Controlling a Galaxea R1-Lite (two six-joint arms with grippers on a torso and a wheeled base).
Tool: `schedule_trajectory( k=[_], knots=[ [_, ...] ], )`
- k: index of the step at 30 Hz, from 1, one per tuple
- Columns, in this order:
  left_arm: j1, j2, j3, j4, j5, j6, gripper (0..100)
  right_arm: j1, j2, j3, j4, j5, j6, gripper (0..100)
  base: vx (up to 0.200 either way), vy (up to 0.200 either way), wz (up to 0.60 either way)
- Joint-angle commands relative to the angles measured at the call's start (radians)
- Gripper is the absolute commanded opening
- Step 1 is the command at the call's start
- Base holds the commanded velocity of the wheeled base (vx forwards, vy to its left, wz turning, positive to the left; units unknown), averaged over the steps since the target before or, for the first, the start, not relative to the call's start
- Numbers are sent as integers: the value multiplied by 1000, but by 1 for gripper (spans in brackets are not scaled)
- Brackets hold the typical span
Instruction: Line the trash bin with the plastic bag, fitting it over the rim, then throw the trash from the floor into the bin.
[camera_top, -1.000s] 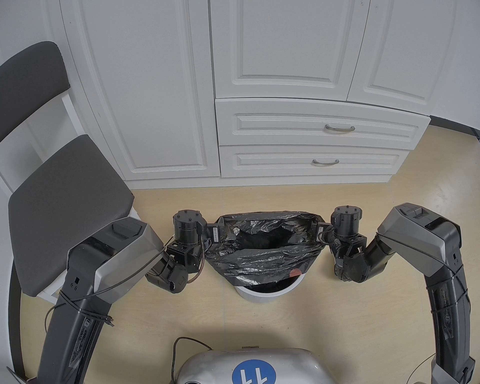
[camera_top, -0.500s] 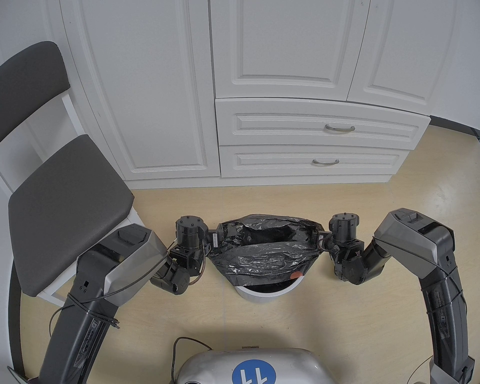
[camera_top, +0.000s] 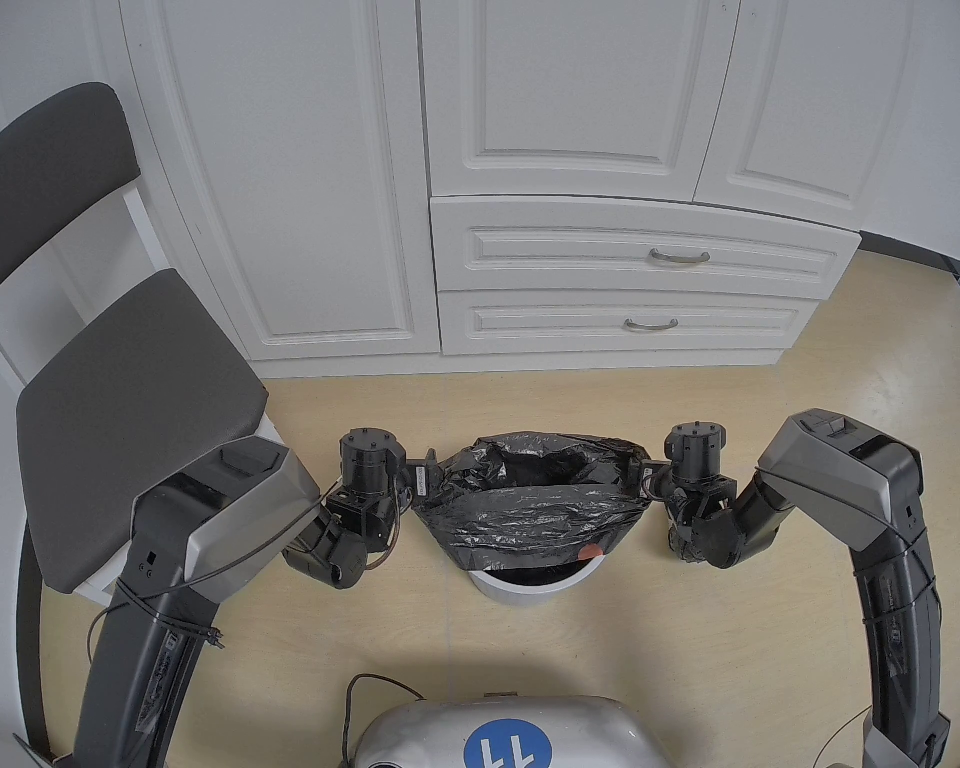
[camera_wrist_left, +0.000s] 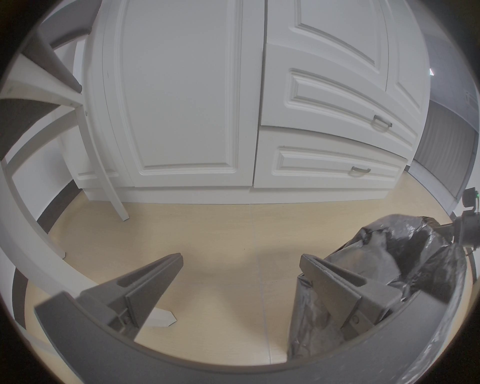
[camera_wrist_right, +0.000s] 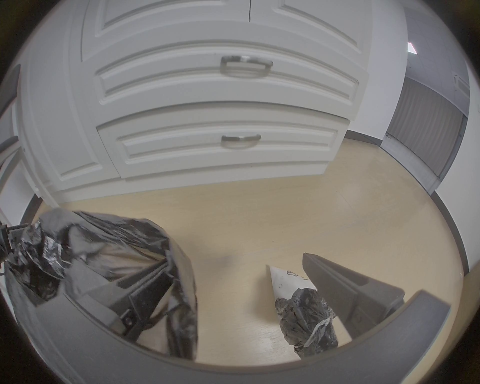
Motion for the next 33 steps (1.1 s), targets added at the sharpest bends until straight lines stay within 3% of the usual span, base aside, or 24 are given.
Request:
schedule_trajectory(
  k=[1,12,15,18,24,29,33],
  knots=[
    [-9,-127,100,2,-8,3,100,38,-136,93,10,1,-2,100,0,0,0],
    [-44,-196,189,-4,-8,26,100,96,-197,182,15,1,-7,100,0,0,0],
    [-52,-206,206,-4,-9,26,100,107,-228,227,78,18,-9,100,0,0,0],
    [-55,-216,218,-5,-11,26,100,119,-305,293,173,113,-5,100,0,0,0],
    [-64,-228,232,-12,-20,26,100,131,-377,379,282,241,-10,100,0,0,0],
    [-81,-249,266,-12,-28,26,100,167,-400,426,288,268,-18,100,0,0,0],
    [-113,-249,304,-10,-51,26,100,197,-390,487,288,300,-75,100,0,0,0]
  ],
)
